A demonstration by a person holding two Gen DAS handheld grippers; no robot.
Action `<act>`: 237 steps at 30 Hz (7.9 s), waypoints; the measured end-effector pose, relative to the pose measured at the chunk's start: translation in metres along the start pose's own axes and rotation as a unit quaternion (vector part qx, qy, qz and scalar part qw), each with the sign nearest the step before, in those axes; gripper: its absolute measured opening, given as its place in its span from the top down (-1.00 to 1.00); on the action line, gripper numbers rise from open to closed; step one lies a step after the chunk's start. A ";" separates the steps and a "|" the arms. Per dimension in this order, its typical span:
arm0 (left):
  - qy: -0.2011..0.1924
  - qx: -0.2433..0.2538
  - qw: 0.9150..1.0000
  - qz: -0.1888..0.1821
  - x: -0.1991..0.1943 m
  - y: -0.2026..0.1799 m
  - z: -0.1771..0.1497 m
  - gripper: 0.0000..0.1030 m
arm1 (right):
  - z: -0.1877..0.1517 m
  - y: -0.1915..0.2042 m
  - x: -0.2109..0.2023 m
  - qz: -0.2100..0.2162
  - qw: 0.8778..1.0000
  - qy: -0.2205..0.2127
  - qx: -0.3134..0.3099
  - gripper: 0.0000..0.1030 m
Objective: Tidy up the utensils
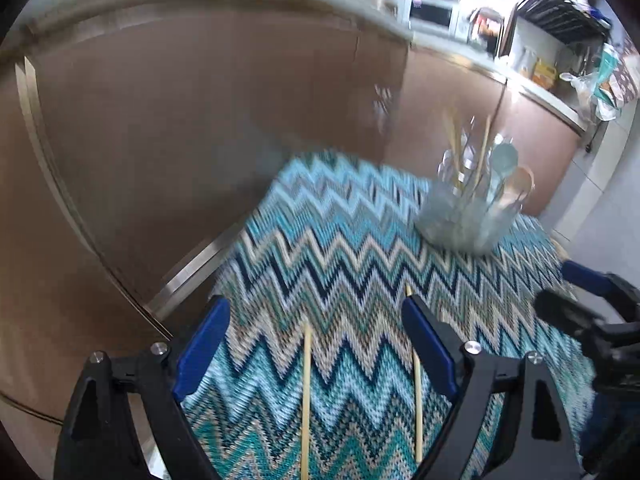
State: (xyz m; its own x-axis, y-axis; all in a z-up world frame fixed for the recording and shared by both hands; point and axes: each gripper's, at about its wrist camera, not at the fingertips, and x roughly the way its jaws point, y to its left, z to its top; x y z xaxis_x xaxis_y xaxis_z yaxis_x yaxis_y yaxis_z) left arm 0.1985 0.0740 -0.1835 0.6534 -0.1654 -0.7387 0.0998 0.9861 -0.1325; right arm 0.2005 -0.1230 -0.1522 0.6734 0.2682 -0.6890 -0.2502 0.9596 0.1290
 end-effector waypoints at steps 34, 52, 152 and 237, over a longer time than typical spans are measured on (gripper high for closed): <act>0.229 -0.024 0.970 -0.081 0.109 0.027 -0.007 0.73 | 0.011 0.010 0.189 0.062 0.961 0.263 0.052 0.79; 0.092 -0.009 0.994 -0.052 0.011 0.014 -0.011 0.91 | 0.014 0.016 0.048 0.118 0.986 0.112 0.018 0.85; -0.336 0.017 0.932 0.134 -0.252 -0.095 0.006 -0.83 | -0.032 0.002 -0.273 -0.220 0.913 -0.343 0.025 -1.00; -0.352 0.006 0.927 0.131 -0.243 -0.103 -0.012 -0.83 | -0.047 -0.036 -0.262 -0.290 0.897 -0.331 0.051 -1.00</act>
State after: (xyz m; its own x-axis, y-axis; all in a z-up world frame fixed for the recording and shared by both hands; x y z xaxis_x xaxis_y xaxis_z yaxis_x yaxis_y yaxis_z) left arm 0.0207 0.0123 0.0014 0.9835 0.1247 -0.1307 -0.1258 0.9921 0.0001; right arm 0.0005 -0.2316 -0.0103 0.9435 -0.3184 -0.0914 0.3175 0.9479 -0.0252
